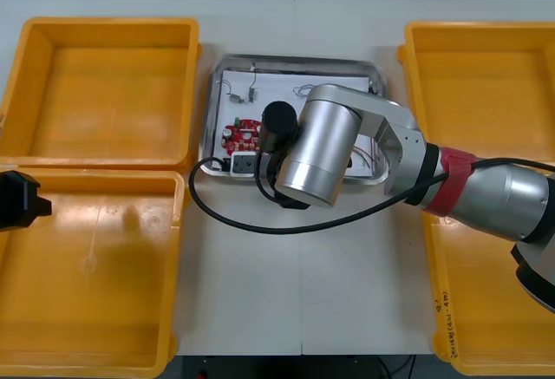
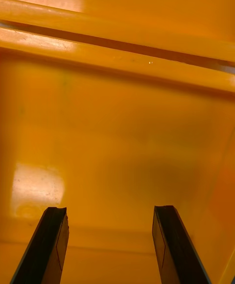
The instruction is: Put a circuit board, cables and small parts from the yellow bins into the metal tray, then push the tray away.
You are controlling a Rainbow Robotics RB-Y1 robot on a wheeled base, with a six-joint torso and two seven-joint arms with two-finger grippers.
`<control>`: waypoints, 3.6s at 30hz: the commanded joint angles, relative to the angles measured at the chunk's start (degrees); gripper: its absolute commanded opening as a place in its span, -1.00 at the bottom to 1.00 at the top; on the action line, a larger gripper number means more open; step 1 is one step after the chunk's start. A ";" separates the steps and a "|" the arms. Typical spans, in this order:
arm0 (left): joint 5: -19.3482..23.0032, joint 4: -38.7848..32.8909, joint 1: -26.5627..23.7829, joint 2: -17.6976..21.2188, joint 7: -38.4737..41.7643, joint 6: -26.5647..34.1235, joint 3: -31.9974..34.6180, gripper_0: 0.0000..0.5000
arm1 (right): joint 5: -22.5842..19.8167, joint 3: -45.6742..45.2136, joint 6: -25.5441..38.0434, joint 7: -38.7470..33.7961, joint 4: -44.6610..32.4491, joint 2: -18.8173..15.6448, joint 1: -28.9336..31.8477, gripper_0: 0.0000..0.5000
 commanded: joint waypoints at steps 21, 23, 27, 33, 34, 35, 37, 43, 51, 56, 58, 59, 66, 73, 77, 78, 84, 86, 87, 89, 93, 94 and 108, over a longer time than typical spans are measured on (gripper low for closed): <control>0.37 -1.80 1.15 2.35 -7.22 0.32 1.71 1.00 | -1.39 -2.81 -10.11 11.00 12.77 -1.67 -6.17 -1.00; 0.37 -1.80 1.15 2.35 -7.22 0.32 1.71 1.00 | -1.48 -3.34 -10.11 11.00 13.38 -1.76 -6.34 -1.00; 0.37 -1.80 1.15 2.35 -7.22 0.32 1.71 1.00 | -1.57 -4.04 -10.02 11.00 14.79 -1.67 -6.61 -1.00; 0.37 -1.80 1.15 2.35 -7.22 0.32 1.71 1.00 | -1.57 -4.21 -11.34 11.18 16.28 -1.67 -7.13 -1.00; 0.37 -1.80 1.15 2.35 -7.22 0.32 1.71 1.00 | -1.57 -4.21 -11.69 11.35 16.72 -1.67 -7.40 -1.00; 0.37 -1.80 1.15 2.35 -7.22 0.32 1.71 1.00 | -1.57 -4.21 -11.86 11.44 16.99 -1.67 -7.66 -1.00; 0.37 -1.80 1.15 2.35 -7.22 0.32 1.71 1.00 | -1.57 -4.21 -12.13 11.53 17.25 -1.58 -7.92 -1.00; 0.37 -1.80 1.15 2.35 -7.22 0.32 1.71 1.00 | -1.66 -4.21 -12.66 11.62 19.27 -0.35 -8.98 -1.00; 0.37 -1.80 1.15 2.35 -7.22 0.32 1.71 1.00 | -1.74 -4.21 -16.00 12.50 22.44 1.49 -10.30 -1.00; 0.37 -1.80 1.15 2.35 -7.22 0.32 1.71 1.00 | -1.74 -4.21 -17.49 12.85 23.05 2.72 -10.83 -1.00; 0.37 -1.80 1.15 2.35 -7.22 0.32 1.71 1.00 | -1.66 -4.21 -17.49 13.02 23.05 2.90 -11.00 -1.00; 0.37 -1.80 1.15 2.35 -7.22 0.32 1.71 1.00 | -1.66 -4.21 -17.49 13.11 23.05 2.90 -11.09 -1.00; 0.37 -1.80 1.15 2.35 -7.22 0.32 1.71 1.00 | -1.66 -4.21 -17.67 14.34 25.60 4.74 -12.32 -1.00; 0.37 -1.80 1.15 2.35 -7.22 0.32 1.71 1.00 | -1.74 -4.21 -19.34 14.96 27.88 5.71 -12.85 -1.00; 0.37 -1.80 1.15 2.35 -7.22 0.32 1.71 1.00 | -1.92 -4.21 -19.42 15.05 28.06 5.71 -12.93 -1.00; 0.37 -1.80 1.15 2.35 -7.22 0.32 1.71 1.00 | -2.01 -4.21 -19.42 15.13 28.06 5.71 -12.85 -1.00; 0.37 -1.80 1.15 2.35 -7.22 0.32 1.71 1.00 | -2.45 -4.39 -19.42 15.22 28.06 5.71 -12.85 -0.69; 0.37 -1.80 1.15 2.35 -7.22 0.32 1.71 1.00 | -2.45 -4.57 -18.98 15.22 28.06 5.71 -12.85 -0.03; 0.37 -1.80 1.15 2.35 -7.22 0.32 1.71 1.00 | -2.54 -4.74 -18.72 15.22 28.06 5.71 -12.93 0.06; 0.37 -1.80 1.15 2.35 -7.22 0.32 1.71 1.00 | -3.15 -5.53 -17.75 15.40 28.06 5.71 -12.93 0.65; 0.37 -1.80 1.15 2.35 -7.22 0.32 1.71 1.00 | -4.12 -6.67 -16.08 16.19 28.06 5.71 -13.20 0.89; 0.37 -1.80 1.15 2.35 -7.22 0.32 1.71 1.00 | -4.21 -6.85 -16.00 16.28 28.06 5.71 -13.20 0.92; 0.37 -1.80 1.15 2.35 -7.22 0.32 1.71 1.00 | -7.72 -13.09 -4.13 17.77 26.57 5.71 -15.04 1.00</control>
